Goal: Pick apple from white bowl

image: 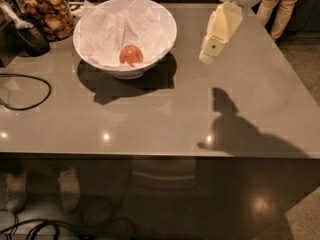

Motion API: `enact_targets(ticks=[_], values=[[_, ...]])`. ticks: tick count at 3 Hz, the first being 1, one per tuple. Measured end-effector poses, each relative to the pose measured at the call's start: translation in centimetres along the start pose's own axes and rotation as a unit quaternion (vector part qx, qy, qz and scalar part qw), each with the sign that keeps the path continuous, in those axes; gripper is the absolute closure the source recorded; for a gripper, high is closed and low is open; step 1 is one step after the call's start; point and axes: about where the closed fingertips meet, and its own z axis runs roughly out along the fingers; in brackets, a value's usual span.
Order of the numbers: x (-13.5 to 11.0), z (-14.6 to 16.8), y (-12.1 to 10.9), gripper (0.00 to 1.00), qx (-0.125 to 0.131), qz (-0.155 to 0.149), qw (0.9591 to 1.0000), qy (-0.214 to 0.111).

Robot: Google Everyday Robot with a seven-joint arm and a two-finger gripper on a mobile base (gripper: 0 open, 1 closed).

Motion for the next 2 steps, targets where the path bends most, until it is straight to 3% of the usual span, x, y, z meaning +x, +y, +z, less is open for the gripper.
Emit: enact_targets(ticks=[2], values=[[-2.48,1.63,-2.1,0.04,-0.012,-0.006,0.9999,-0.003]])
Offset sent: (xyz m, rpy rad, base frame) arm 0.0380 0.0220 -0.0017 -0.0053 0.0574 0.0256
